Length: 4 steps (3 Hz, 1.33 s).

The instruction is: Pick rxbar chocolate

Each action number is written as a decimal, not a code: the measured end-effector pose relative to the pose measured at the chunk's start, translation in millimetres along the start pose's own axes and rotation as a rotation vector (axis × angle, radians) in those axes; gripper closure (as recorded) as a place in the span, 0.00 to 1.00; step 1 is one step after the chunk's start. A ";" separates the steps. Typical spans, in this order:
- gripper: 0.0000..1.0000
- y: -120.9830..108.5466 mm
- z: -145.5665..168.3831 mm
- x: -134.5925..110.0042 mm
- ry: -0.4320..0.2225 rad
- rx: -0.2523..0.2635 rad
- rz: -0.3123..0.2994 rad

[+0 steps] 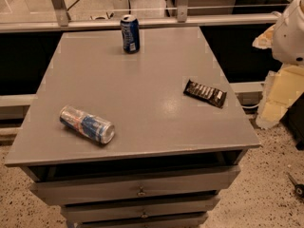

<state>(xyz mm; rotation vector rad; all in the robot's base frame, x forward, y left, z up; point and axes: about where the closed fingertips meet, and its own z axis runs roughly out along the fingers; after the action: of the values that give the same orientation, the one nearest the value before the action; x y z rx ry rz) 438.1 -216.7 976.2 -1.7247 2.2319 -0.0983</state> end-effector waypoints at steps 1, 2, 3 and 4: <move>0.00 -0.7 2.0 -1.2 -0.006 0.001 0.000; 0.00 -5.3 15.9 -8.8 -0.048 0.005 0.001; 0.00 -24.8 52.6 -17.8 -0.112 0.007 0.037; 0.00 -52.4 92.8 -22.0 -0.188 0.017 0.102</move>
Offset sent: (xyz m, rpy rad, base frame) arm 0.0248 0.0178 -0.0302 0.0939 -0.0170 0.0213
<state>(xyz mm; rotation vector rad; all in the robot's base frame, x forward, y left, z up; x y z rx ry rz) 518.7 -197.0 905.7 -1.5398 2.1689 0.0659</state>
